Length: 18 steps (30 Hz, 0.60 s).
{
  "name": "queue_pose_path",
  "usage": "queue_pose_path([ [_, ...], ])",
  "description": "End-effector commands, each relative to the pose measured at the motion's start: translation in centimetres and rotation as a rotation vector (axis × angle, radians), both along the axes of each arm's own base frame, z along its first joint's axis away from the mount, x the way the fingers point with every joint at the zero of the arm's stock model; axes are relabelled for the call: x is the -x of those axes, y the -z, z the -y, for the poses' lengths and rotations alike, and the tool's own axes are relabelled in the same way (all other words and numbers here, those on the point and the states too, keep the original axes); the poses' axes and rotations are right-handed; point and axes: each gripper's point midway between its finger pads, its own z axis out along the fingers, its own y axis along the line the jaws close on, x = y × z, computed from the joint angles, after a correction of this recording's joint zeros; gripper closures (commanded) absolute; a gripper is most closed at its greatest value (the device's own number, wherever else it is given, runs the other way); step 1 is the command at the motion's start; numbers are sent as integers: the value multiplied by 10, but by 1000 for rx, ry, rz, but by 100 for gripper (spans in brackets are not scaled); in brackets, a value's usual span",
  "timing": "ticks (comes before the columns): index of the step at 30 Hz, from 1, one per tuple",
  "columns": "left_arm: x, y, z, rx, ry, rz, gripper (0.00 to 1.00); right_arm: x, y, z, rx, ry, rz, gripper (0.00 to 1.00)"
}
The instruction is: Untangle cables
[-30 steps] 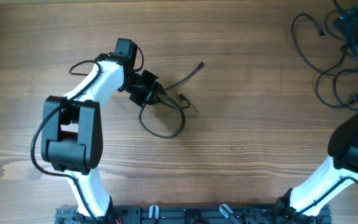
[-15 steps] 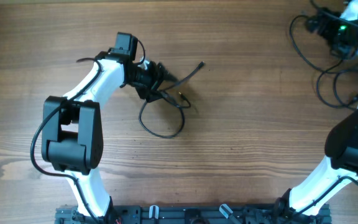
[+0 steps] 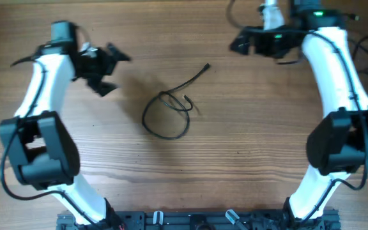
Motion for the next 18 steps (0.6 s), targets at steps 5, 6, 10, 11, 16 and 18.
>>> queue_pose_path([
  [5,17,-1,-75,-50,-204,-85,0,45,12,-89,192,-136,-4,1],
  [6,19,0,-77,-50,-211,-92,0,49,15,-95,214,-135,-7,2],
  [10,21,1,-78,-59,-209,-98,0,78,38,-138,257,-226,-23,2],
  [11,21,1,-78,-66,-207,-99,0,83,43,-145,259,-241,-29,3],
  [16,21,5,-78,-109,-201,-108,0,107,69,-188,270,-335,-46,5],
  [18,21,5,-77,-110,-200,-108,0,111,77,-202,268,-362,-36,6],
])
